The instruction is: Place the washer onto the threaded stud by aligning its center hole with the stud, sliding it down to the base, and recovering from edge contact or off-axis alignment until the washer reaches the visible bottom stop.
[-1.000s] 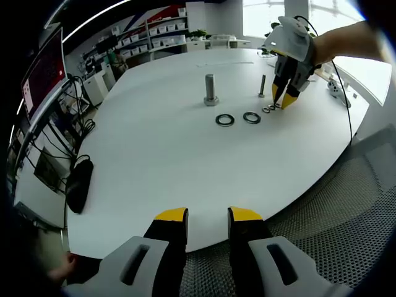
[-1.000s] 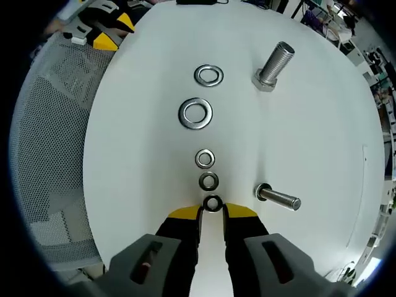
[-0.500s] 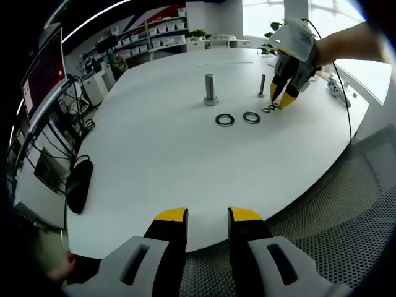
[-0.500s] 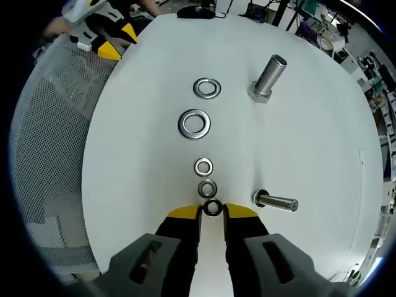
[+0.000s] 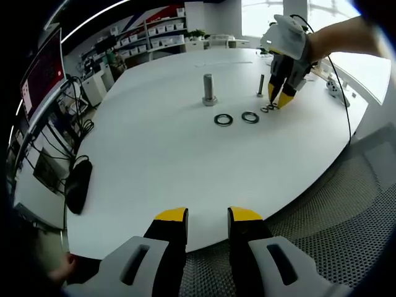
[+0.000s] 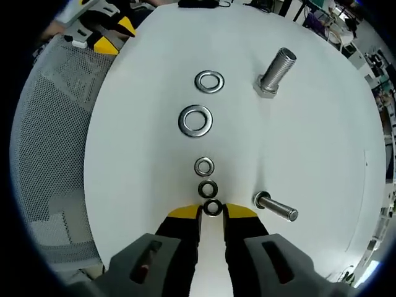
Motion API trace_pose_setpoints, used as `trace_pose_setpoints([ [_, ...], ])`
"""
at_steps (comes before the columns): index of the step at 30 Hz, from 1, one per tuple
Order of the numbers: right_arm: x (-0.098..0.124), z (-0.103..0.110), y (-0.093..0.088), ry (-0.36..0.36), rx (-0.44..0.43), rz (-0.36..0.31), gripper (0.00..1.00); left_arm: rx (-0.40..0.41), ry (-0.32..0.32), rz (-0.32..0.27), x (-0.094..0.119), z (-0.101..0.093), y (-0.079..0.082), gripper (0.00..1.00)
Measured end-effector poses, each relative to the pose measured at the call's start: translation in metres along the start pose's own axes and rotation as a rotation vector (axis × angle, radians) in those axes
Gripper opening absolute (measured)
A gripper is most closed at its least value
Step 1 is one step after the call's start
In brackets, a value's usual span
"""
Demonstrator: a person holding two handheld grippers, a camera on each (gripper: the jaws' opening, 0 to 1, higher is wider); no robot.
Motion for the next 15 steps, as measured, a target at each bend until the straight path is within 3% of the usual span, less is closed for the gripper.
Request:
trace_pose_setpoints([
  [15, -0.0003, 0.0006, 0.0024, -0.009, 0.005, 0.036, 0.16, -0.002, -0.002, -0.001, 0.0002, -0.0004, -0.0001, 0.23],
])
Point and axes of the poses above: the point that each gripper's makers call its tool centre point, and the gripper's own axes: x roughly backward along the fingers, z roughly to its left, y roughly out of its top, the point moved 8 cm from there along x, roughly backward along the fingers, and after that the axes turned 1 degree about -z, right-handed, at the moved point
